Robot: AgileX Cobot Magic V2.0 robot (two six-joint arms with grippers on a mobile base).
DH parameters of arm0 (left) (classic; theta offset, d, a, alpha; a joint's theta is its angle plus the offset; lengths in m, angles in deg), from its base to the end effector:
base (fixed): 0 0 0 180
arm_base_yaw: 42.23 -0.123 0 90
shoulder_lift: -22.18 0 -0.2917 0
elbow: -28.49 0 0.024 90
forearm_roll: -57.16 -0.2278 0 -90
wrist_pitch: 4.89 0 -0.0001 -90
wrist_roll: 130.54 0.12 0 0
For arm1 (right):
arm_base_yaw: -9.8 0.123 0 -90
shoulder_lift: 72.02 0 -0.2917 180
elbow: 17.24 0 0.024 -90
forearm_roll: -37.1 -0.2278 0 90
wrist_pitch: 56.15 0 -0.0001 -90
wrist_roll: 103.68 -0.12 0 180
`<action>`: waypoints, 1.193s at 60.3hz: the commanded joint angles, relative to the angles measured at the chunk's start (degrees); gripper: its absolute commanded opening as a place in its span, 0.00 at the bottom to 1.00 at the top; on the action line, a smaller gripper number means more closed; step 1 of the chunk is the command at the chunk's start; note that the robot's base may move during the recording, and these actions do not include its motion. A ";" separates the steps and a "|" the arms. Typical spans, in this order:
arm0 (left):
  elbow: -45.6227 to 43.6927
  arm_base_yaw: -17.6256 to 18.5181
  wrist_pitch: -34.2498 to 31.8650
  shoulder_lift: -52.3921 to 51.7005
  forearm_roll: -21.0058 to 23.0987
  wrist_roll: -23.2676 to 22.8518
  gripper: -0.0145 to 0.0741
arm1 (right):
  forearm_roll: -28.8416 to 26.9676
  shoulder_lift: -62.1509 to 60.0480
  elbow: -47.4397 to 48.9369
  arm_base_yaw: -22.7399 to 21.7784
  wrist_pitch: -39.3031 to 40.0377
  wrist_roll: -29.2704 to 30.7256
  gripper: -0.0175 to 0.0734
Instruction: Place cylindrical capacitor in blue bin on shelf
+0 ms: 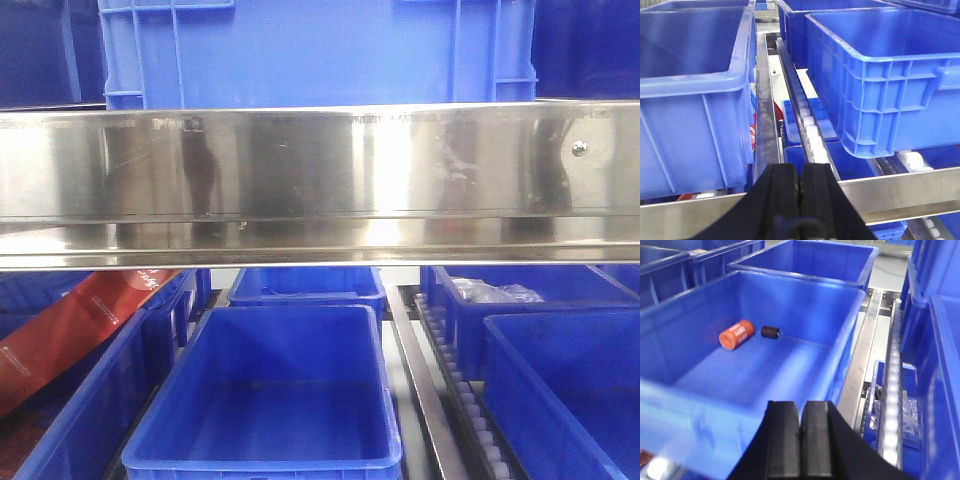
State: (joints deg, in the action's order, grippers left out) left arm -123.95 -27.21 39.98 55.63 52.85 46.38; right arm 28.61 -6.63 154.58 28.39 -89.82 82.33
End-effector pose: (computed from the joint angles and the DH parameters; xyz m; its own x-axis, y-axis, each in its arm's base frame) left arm 0.0591 -0.0093 0.3825 -0.2630 0.0702 -0.9622 0.2094 0.9777 0.0141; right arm 0.1908 0.0745 0.4407 -0.2836 -0.0757 -0.9559 -0.3867 0.9213 0.0417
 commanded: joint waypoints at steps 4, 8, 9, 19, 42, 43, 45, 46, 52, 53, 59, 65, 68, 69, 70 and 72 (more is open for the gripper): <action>1.06 -0.14 -2.53 -0.26 0.01 -0.35 0.04 | 0.92 -8.19 -13.32 -0.31 9.32 0.30 0.02; 1.84 -0.14 -3.63 -0.26 0.01 -0.35 0.04 | 0.92 -12.14 -19.58 -0.31 12.12 0.30 0.02; 2.19 -0.14 -3.93 -0.26 0.01 -0.35 0.04 | 0.92 -13.19 -20.79 -0.31 13.07 0.30 0.02; 5.09 -0.14 -6.97 -0.26 0.01 -0.35 0.04 | 0.92 -22.34 -33.36 -0.31 20.65 0.30 0.02; 8.54 -0.14 -7.82 -0.26 0.01 -0.35 0.04 | 0.92 -32.11 -42.09 -0.31 26.23 0.30 0.02; 8.54 -0.14 -7.98 -0.26 0.01 -0.35 0.04 | 0.92 -32.11 -42.09 -0.31 26.23 0.30 0.02; 8.54 -0.14 -8.10 -0.26 0.01 -0.35 0.04 | 0.92 -32.11 -42.09 -0.31 26.23 0.30 0.02; 8.54 -0.14 -8.23 -0.26 0.01 -0.35 0.04 | 0.92 -32.11 -42.09 -0.31 26.23 0.30 0.02; 8.54 -0.14 -8.23 -0.26 0.01 -0.35 0.04 | 0.92 -32.11 -42.09 -0.31 26.23 0.30 0.02; 8.54 -0.14 -8.23 -0.26 0.01 -0.35 0.04 | 0.92 -32.11 -42.09 -0.31 26.23 0.30 0.02; 8.54 -0.14 -8.23 -0.26 0.01 -0.35 0.04 | 0.92 -32.11 -42.09 -0.31 26.23 0.30 0.02; 8.54 -0.14 -8.23 -0.26 0.01 -0.35 0.04 | 0.92 -32.11 -42.09 -0.31 26.23 0.30 0.02; 8.54 -0.14 -8.23 -0.26 0.01 -0.35 0.04 | 0.92 -32.11 -42.09 -0.31 26.23 0.30 0.02; 8.54 -0.14 -8.23 -0.26 0.01 -0.35 0.04 | 0.92 -32.11 -42.09 -0.31 26.23 0.30 0.02; 8.54 -0.14 -8.23 -0.26 0.01 -0.35 0.04 | 0.92 -32.11 -42.09 -0.31 26.23 0.30 0.02; 8.54 -0.14 -8.23 -0.26 0.01 -0.35 0.04 | 0.92 -32.11 -42.09 -0.31 26.23 0.30 0.02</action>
State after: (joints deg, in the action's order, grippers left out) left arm -115.49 -27.21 32.94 55.63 52.85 46.38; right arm 29.00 -38.41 112.49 28.39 -64.75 82.38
